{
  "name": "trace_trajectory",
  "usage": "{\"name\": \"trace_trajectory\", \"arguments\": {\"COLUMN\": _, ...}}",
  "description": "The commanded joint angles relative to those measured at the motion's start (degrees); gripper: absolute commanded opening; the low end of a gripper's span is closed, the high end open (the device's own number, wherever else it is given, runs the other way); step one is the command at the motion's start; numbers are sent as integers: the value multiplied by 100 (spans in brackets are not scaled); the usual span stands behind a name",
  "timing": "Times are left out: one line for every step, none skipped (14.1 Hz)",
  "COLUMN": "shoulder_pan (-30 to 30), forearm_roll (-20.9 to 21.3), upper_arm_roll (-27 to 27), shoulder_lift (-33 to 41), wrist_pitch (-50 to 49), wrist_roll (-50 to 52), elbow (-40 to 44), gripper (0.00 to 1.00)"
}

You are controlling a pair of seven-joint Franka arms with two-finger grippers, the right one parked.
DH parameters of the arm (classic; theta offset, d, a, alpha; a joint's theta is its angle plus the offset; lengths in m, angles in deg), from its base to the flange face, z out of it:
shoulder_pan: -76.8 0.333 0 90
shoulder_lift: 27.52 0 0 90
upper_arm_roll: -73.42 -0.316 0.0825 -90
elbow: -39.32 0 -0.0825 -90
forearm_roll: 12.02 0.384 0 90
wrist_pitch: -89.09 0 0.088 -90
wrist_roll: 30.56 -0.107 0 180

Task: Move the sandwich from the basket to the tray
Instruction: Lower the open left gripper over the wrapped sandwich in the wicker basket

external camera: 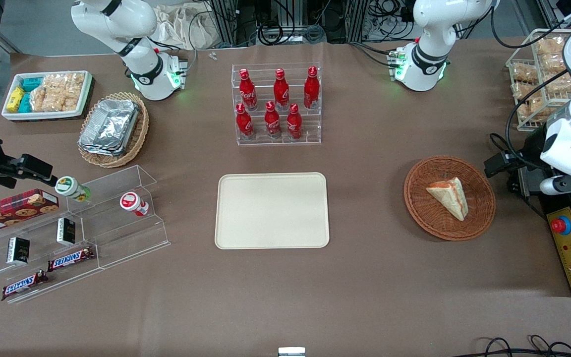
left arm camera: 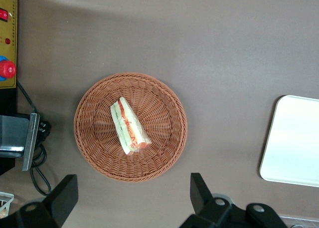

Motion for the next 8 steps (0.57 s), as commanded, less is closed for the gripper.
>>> {"name": "trace_trajectory", "arguments": {"shoulder_pan": -56, "forearm_roll": 112, "upper_arm_roll": 17, "shoulder_lift": -86, "wrist_pitch": -49, "wrist_roll": 119, "elbow": 146, "gripper": 100}}
{"name": "trace_trajectory", "arguments": {"shoulder_pan": -65, "forearm_roll": 121, "upper_arm_roll": 25, "shoulder_lift": -112, "wrist_pitch": -49, "wrist_roll": 189, "elbow": 163, "gripper": 100}}
{"name": "trace_trajectory", "arguments": {"shoulder_pan": -91, "forearm_roll": 121, "upper_arm_roll": 17, "shoulder_lift": -191, "wrist_pitch": -57, "wrist_roll": 294, "elbow": 172, "gripper": 100}}
{"name": "trace_trajectory", "arguments": {"shoulder_pan": -91, "forearm_roll": 129, "upper_arm_roll": 17, "shoulder_lift": -218, "wrist_pitch": -40, "wrist_roll": 391, "elbow": 119, "gripper": 100}}
{"name": "trace_trajectory", "arguments": {"shoulder_pan": -91, "forearm_roll": 129, "upper_arm_roll": 17, "shoulder_lift": -279, "wrist_pitch": 38, "wrist_roll": 644, "elbow": -3, "gripper": 99}}
{"name": "trace_trajectory", "arguments": {"shoulder_pan": -82, "forearm_roll": 129, "upper_arm_roll": 17, "shoulder_lift": -349, "wrist_pitch": 144, "wrist_roll": 1299, "elbow": -82, "gripper": 99}}
{"name": "trace_trajectory", "arguments": {"shoulder_pan": -100, "forearm_roll": 138, "upper_arm_roll": 17, "shoulder_lift": -402, "wrist_pitch": 188, "wrist_roll": 1985, "elbow": -196, "gripper": 99}}
{"name": "trace_trajectory", "arguments": {"shoulder_pan": -100, "forearm_roll": 173, "upper_arm_roll": 17, "shoulder_lift": -446, "wrist_pitch": 319, "wrist_roll": 2287, "elbow": -389, "gripper": 99}}
